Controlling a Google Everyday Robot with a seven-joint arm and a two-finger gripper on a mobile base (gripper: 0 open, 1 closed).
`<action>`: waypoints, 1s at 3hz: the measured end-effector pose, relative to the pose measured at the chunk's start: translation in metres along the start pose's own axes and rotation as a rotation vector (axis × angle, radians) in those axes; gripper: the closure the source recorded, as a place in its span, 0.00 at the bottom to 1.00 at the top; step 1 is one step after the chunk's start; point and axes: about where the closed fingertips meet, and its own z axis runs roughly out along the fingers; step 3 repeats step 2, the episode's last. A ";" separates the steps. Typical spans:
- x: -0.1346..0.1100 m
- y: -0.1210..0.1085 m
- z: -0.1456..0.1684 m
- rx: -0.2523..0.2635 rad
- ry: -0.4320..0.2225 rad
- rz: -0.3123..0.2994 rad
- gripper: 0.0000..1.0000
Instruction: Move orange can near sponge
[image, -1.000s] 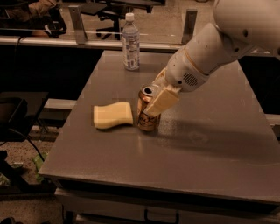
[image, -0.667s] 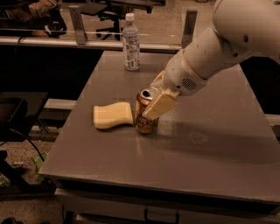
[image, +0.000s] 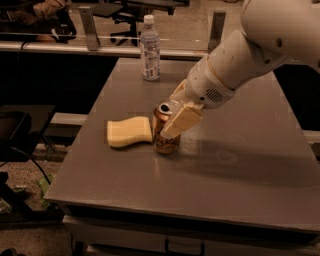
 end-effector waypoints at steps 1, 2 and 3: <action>-0.001 0.001 0.000 0.000 0.001 -0.003 0.00; -0.001 0.001 0.000 0.000 0.001 -0.003 0.00; -0.001 0.001 0.000 0.000 0.001 -0.003 0.00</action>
Offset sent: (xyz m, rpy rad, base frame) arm -0.0008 0.0011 0.0006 -0.0009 -0.0012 0.0021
